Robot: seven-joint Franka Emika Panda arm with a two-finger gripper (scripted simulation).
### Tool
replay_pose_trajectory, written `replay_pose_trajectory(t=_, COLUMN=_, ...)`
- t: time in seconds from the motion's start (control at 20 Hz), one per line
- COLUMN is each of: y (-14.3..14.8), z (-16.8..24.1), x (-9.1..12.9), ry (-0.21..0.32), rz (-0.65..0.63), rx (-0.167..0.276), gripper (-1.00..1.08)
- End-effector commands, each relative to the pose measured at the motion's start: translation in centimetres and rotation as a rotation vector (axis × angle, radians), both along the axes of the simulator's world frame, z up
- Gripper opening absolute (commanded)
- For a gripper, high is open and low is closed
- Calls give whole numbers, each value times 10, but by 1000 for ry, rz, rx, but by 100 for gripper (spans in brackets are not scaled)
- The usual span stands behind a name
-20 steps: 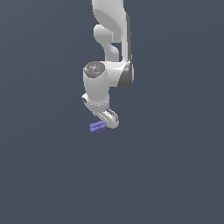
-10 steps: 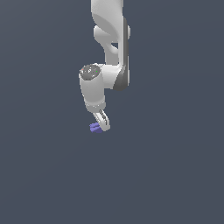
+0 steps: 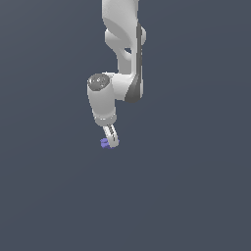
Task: Pick up the object and move it to a goal position.
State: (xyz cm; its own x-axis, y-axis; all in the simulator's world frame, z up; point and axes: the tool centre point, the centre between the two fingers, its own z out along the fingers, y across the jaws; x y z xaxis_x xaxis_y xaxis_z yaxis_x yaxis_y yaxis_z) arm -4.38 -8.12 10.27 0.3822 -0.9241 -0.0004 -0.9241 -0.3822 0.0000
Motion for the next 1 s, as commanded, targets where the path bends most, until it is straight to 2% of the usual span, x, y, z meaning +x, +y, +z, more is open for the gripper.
replay_pose_trajectory(t=0.0, y=-1, z=0, x=0, ry=0, rz=-9, rx=0, gripper=100)
replay_pose_trajectory(t=0.95, y=0, z=-51, x=-1, ry=0, rz=-9, rx=0, gripper=100)
